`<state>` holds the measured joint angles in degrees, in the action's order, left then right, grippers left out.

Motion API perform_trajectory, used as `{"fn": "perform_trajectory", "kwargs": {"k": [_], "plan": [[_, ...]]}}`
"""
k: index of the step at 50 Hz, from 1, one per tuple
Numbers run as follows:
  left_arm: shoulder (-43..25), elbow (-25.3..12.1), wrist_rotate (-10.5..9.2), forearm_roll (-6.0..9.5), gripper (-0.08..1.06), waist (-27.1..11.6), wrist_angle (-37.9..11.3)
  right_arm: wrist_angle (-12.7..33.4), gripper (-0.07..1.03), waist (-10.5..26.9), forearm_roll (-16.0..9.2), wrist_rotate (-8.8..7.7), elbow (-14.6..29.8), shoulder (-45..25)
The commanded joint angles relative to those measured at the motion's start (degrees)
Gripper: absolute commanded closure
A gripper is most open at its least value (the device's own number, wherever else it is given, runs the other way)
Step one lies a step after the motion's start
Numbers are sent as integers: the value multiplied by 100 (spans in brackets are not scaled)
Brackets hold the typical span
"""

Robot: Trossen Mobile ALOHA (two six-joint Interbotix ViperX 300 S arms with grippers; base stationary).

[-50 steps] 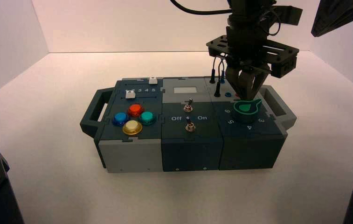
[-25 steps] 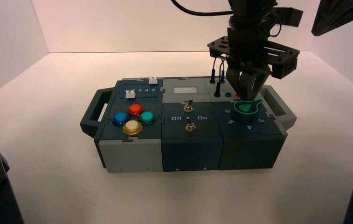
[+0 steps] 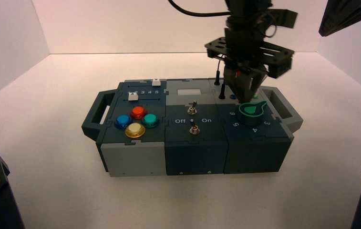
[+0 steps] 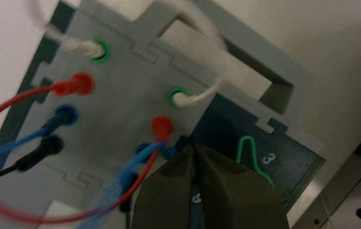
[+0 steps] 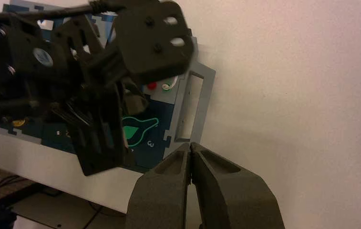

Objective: Turn the knob to position 2.

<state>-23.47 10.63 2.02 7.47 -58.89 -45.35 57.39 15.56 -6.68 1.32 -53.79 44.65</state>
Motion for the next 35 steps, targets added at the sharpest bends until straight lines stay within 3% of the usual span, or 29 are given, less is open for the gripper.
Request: {"fn": "perform_trajectory", "kwargs": {"k": [1, 35], "plan": [[387, 62, 26, -62, 101, 149, 18, -18, 99, 9, -9, 26, 167, 70], [1345, 853, 26, -35, 101, 193, 88, -62, 99, -62, 0, 26, 158, 18]]}}
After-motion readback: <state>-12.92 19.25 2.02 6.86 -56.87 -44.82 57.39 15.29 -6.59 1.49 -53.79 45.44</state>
